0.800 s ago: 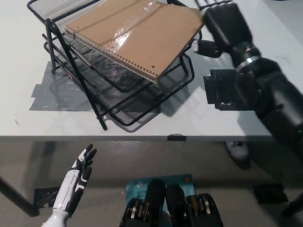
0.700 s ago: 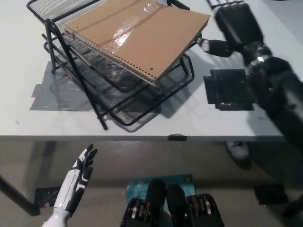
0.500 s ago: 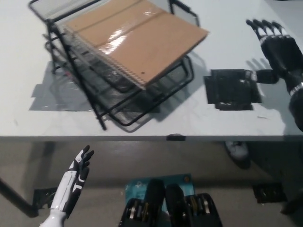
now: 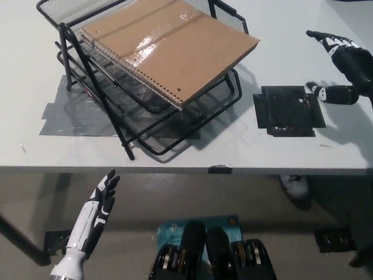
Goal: A person hands a notebook to the robot and the robot grabs it with its right hand and places it in the file tray kept in the centre of the desk infront of it.
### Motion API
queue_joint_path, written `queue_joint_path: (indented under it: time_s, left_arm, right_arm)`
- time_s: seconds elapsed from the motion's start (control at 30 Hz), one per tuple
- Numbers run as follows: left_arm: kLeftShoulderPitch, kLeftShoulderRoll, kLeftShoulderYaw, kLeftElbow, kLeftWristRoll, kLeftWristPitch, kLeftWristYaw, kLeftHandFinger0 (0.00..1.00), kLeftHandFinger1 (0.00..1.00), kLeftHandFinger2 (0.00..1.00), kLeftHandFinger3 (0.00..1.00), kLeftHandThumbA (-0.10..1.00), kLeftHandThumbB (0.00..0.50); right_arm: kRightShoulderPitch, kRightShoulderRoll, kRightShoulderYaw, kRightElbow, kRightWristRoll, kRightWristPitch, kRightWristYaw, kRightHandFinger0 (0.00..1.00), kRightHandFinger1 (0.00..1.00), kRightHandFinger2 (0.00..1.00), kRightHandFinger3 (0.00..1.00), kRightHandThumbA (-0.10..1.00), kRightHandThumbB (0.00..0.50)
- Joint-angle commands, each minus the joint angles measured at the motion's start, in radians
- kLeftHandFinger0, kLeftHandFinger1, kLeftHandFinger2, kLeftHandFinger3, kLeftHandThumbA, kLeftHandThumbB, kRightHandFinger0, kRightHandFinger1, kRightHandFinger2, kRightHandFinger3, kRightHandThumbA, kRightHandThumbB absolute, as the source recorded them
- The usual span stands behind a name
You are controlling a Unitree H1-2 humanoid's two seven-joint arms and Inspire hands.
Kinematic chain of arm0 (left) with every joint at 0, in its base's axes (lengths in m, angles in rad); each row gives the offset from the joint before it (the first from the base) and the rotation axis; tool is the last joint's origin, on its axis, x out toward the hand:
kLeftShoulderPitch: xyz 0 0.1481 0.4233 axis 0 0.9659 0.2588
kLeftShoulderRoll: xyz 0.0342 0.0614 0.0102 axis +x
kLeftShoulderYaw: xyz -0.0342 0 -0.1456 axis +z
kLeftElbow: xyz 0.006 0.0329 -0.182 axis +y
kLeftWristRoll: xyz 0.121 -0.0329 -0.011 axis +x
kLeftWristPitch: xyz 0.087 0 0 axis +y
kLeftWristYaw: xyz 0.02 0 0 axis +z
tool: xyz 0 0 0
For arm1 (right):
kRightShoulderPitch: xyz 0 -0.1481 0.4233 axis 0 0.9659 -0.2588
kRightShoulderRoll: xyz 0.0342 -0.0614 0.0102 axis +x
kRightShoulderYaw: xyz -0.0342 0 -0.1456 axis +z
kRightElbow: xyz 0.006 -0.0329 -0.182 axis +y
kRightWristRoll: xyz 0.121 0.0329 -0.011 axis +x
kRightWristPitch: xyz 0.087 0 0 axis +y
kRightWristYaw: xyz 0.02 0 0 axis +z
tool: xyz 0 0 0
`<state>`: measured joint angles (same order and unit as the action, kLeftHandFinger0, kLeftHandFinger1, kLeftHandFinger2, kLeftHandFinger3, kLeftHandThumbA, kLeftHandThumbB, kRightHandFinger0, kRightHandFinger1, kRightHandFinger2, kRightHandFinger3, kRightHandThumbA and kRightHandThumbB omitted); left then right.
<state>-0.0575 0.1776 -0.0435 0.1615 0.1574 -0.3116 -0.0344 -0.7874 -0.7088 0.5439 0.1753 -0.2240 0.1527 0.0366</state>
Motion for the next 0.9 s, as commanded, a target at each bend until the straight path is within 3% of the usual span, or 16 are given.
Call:
queue_joint_path:
  time_s: [0.0, 0.07, 0.1, 0.13, 0.17, 0.2, 0.37, 0.4, 0.47, 0.5, 0.57, 0.63, 0.73, 0.87]
  left_arm:
    - [-0.084, 0.034, 0.001, -0.053, -0.036, 0.011, -0.046, 1.00, 1.00, 1.00, 1.00, 1.00, 0.335]
    - [-0.083, 0.035, 0.000, -0.053, -0.031, 0.012, -0.044, 1.00, 1.00, 1.00, 1.00, 1.00, 0.337]
    - [-0.080, 0.033, -0.001, -0.054, -0.028, 0.010, -0.042, 1.00, 1.00, 1.00, 1.00, 1.00, 0.342]
    - [-0.078, 0.032, -0.001, -0.055, -0.028, 0.010, -0.041, 1.00, 1.00, 1.00, 1.00, 1.00, 0.342]
    - [-0.076, 0.032, -0.002, -0.053, -0.030, 0.005, -0.042, 1.00, 1.00, 1.00, 1.00, 1.00, 0.343]
    - [-0.071, 0.029, -0.004, -0.055, -0.031, 0.006, -0.042, 1.00, 1.00, 1.00, 1.00, 1.00, 0.346]
    - [-0.048, 0.018, -0.008, -0.063, -0.032, 0.008, -0.039, 1.00, 1.00, 1.00, 1.00, 1.00, 0.342]
    - [-0.036, 0.016, -0.010, -0.064, -0.033, 0.002, -0.038, 1.00, 1.00, 1.00, 1.00, 1.00, 0.342]
    - [-0.025, 0.015, -0.009, -0.063, -0.035, -0.002, -0.036, 1.00, 1.00, 1.00, 1.00, 1.00, 0.353]
    - [-0.018, 0.013, -0.010, -0.066, -0.034, 0.001, -0.036, 1.00, 1.00, 1.00, 1.00, 1.00, 0.364]
    - [-0.012, 0.010, -0.011, -0.070, -0.034, 0.006, -0.035, 1.00, 1.00, 1.00, 1.00, 1.00, 0.370]
    - [-0.004, 0.009, -0.012, -0.063, -0.034, -0.011, -0.032, 1.00, 1.00, 1.00, 1.00, 1.00, 0.356]
    - [0.011, 0.010, -0.011, -0.056, -0.045, -0.026, -0.033, 1.00, 1.00, 1.00, 1.00, 1.00, 0.357]
    - [0.026, 0.011, -0.014, -0.056, -0.037, -0.030, -0.030, 1.00, 1.00, 1.00, 1.00, 1.00, 0.360]
  right_arm:
    - [-0.187, -0.617, -0.501, -1.067, 0.945, 0.290, 0.103, 1.00, 1.00, 1.00, 1.00, 1.00, 0.500]
    - [-0.046, -0.591, -0.525, -1.118, 0.932, 0.163, -0.034, 1.00, 1.00, 1.00, 1.00, 1.00, 0.500]
    - [0.128, -0.543, -0.522, -1.125, 0.853, -0.033, -0.142, 1.00, 1.00, 1.00, 1.00, 1.00, 0.472]
    - [0.167, -0.533, -0.521, -1.125, 0.834, -0.077, -0.162, 1.00, 1.00, 1.00, 1.00, 1.00, 0.472]
    - [0.238, -0.492, -0.477, -1.125, 0.823, -0.204, -0.189, 1.00, 1.00, 1.00, 1.00, 0.98, 0.399]
    - [0.311, -0.426, -0.453, -1.125, 0.746, -0.244, -0.209, 1.00, 1.00, 1.00, 1.00, 1.00, 0.441]
    - [0.508, -0.134, -0.319, -1.125, 0.583, -0.284, -0.238, 1.00, 1.00, 1.00, 1.00, 1.00, 0.475]
    - [0.563, -0.036, -0.283, -1.125, 0.541, -0.255, -0.238, 1.00, 1.00, 1.00, 1.00, 0.98, 0.499]
    - [0.631, 0.060, -0.237, -1.125, 0.556, -0.259, -0.244, 1.00, 1.00, 1.00, 1.00, 0.89, 0.487]
    - [0.688, 0.109, -0.225, -1.125, 0.548, -0.228, -0.241, 1.00, 1.00, 1.00, 1.00, 1.00, 0.496]
    - [0.762, 0.169, -0.226, -1.125, 0.523, -0.165, -0.248, 1.00, 1.00, 1.00, 1.00, 1.00, 0.496]
    - [0.844, 0.224, -0.229, -1.051, 0.546, -0.181, -0.216, 1.00, 1.00, 1.00, 1.00, 1.00, 0.500]
    - [0.892, 0.273, -0.239, -0.869, 0.573, -0.266, -0.133, 1.00, 1.00, 1.00, 1.00, 1.00, 0.403]
    - [0.916, 0.395, -0.258, -0.674, 0.565, -0.279, -0.064, 1.00, 1.00, 1.00, 1.00, 1.00, 0.372]
